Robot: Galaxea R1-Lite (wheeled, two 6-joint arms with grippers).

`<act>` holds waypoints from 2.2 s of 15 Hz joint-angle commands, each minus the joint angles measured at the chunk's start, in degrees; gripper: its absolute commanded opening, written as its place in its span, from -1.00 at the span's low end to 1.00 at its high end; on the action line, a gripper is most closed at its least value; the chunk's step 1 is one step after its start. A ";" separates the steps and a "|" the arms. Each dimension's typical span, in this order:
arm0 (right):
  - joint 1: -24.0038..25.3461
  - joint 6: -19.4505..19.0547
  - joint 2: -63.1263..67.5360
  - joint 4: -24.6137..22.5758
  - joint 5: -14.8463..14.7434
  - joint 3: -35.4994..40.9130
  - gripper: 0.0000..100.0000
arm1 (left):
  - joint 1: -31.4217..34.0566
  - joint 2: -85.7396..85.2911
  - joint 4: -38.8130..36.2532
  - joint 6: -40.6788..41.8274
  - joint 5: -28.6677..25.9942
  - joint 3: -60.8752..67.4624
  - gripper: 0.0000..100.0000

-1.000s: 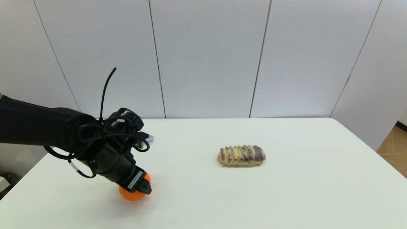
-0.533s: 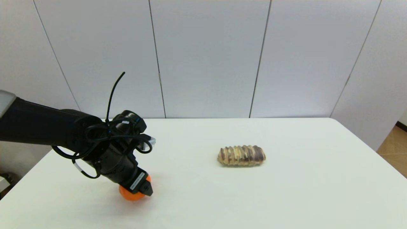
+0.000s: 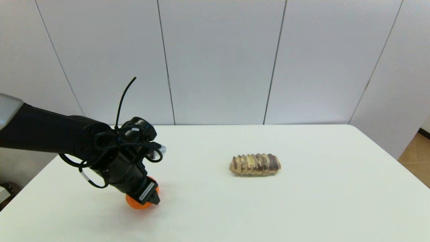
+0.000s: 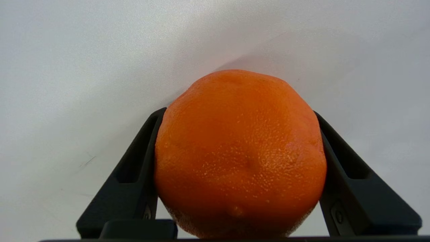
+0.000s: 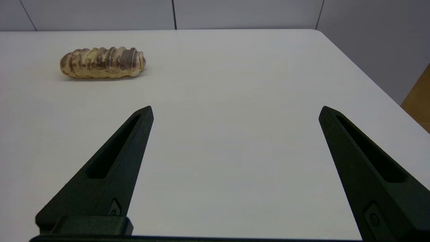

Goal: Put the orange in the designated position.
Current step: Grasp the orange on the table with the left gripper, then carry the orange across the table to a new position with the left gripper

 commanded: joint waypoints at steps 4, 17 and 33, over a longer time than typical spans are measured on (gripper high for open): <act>0.00 0.00 0.07 0.02 -0.03 0.00 1.00 | -2.25 0.89 -0.28 0.06 -0.16 -4.92 -1.00; 0.00 0.00 0.07 0.02 -0.03 0.00 1.00 | -11.75 27.35 -11.44 0.15 -7.98 -45.08 -1.00; 0.00 0.00 0.07 0.02 0.06 0.00 1.00 | -12.71 33.85 -16.71 0.23 -7.89 -50.62 -1.00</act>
